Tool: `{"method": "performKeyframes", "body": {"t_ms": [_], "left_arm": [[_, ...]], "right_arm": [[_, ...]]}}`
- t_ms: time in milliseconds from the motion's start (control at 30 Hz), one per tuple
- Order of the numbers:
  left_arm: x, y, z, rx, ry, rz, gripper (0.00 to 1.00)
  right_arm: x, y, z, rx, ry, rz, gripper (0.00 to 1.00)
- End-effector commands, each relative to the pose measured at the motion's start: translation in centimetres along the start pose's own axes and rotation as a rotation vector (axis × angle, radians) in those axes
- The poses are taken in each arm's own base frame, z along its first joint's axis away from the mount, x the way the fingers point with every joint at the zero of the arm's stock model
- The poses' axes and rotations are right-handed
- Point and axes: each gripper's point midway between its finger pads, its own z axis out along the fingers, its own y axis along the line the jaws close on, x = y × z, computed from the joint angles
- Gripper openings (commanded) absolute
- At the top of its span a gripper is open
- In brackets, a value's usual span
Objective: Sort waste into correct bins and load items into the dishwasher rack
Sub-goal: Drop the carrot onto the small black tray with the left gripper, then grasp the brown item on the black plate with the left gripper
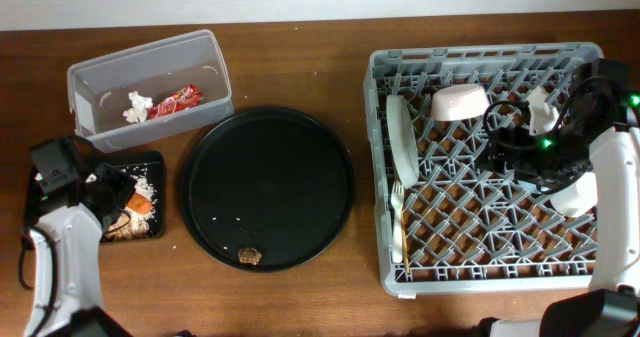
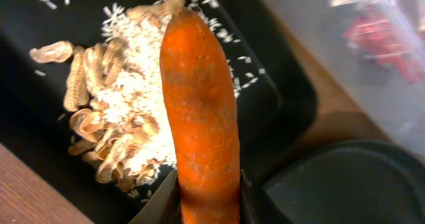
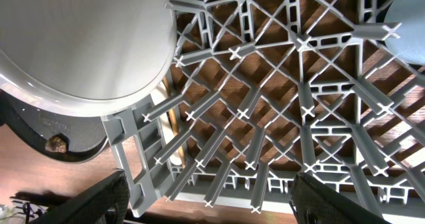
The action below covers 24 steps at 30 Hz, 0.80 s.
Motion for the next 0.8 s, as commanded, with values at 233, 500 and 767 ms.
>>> {"method": "performKeyframes", "body": {"t_ms": [233,500,767], "left_arm": [[2.7,4.6,5.5,-0.225,0.155,0.009,0.18],[2.0,0.4,1.6,-0.034,0.156,0.011,0.51],[13.9,-8.6,-5.4,0.195,0.323,0.422,0.55]], "right_arm": [[-0.2,0.0,-0.3,0.001,-0.012,-0.001,0.81],[-0.2,0.0,-0.3,0.001,-0.012,-0.001,0.81],[-0.3,0.0,-0.3,0.002,-0.015,-0.002,0.81]]}}
